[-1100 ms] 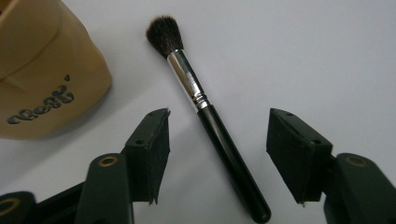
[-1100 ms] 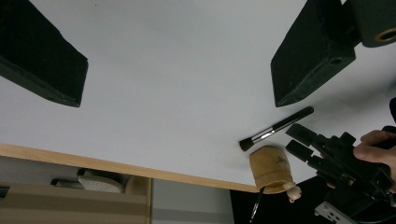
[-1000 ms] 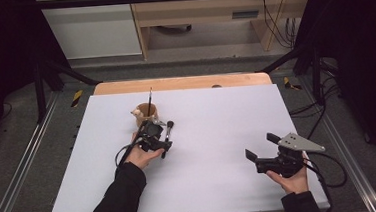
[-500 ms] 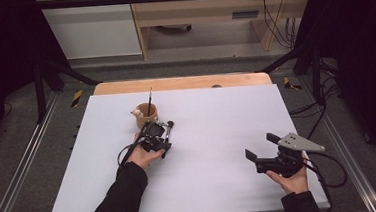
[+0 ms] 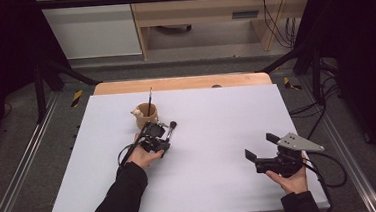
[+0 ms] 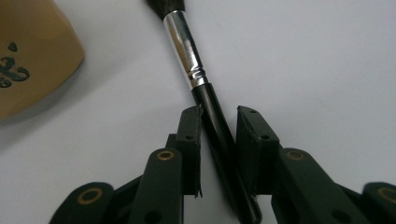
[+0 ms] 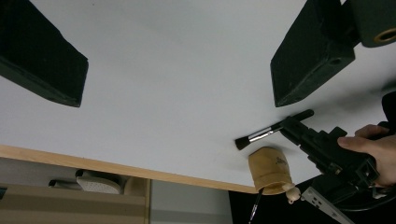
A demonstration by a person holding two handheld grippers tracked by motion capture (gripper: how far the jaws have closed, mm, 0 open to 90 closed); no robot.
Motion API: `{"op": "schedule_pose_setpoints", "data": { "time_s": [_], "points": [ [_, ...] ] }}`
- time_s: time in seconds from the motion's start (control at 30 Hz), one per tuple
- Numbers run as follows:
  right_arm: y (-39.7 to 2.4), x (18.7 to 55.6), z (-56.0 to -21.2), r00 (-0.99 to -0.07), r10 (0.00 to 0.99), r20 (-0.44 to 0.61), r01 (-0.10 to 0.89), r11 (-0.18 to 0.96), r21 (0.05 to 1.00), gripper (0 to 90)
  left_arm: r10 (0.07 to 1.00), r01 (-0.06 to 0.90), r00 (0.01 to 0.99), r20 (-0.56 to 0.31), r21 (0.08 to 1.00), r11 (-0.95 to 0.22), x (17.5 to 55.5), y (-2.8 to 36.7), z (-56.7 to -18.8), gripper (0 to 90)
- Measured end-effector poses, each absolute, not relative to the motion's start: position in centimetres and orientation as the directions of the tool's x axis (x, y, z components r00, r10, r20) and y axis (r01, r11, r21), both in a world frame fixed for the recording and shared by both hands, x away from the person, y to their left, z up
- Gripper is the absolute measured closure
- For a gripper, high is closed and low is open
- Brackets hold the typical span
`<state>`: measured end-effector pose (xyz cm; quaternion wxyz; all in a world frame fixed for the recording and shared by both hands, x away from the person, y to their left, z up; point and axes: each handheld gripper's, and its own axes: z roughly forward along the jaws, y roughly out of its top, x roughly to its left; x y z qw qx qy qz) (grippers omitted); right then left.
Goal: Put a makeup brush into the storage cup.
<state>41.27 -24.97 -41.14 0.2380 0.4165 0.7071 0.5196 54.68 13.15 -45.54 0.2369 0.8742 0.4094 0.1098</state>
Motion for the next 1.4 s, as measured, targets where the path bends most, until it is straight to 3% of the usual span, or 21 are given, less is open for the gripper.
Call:
{"op": "schedule_pose_setpoints", "data": {
  "time_s": [0.23, 0.5, 0.67, 0.83, 1.03, 1.4],
  "points": [
    [-25.0, 41.3, -41.2, -0.541, 0.835, 0.096, 0.341, 0.114, 0.933, 4.6, 0.758, 0.656, 0.652, 0.007, 0.496, -0.569, 54.6, 13.2, -45.5, 78.1],
    [-25.0, 41.3, -41.2, -0.540, 0.836, 0.095, 0.342, 0.114, 0.933, 4.6, 0.747, 0.646, 0.664, 0.020, 0.488, -0.587, 54.7, 13.1, -45.4, 78.0],
    [-25.0, 41.3, -41.1, -0.540, 0.836, 0.095, 0.342, 0.114, 0.933, 4.5, 0.735, 0.626, 0.677, 0.045, 0.489, -0.607, 54.7, 12.8, -45.1, 67.6],
    [-25.0, 41.3, -41.1, -0.541, 0.836, 0.092, 0.340, 0.117, 0.933, 4.6, 0.721, 0.607, 0.688, 0.087, 0.475, -0.637, 55.1, 12.3, -44.6, 65.4],
    [-25.1, 41.3, -41.1, -0.541, 0.836, 0.092, 0.339, 0.117, 0.934, 4.6, 0.697, 0.615, 0.714, 0.066, 0.415, -0.670, 55.7, 11.7, -44.8, 70.2],
    [-25.0, 41.3, -41.2, -0.544, 0.834, 0.095, 0.344, 0.118, 0.932, 4.6, 0.702, 0.635, 0.711, 0.042, 0.393, -0.665, 55.9, 11.5, -44.9, 78.3]
  ]
}}
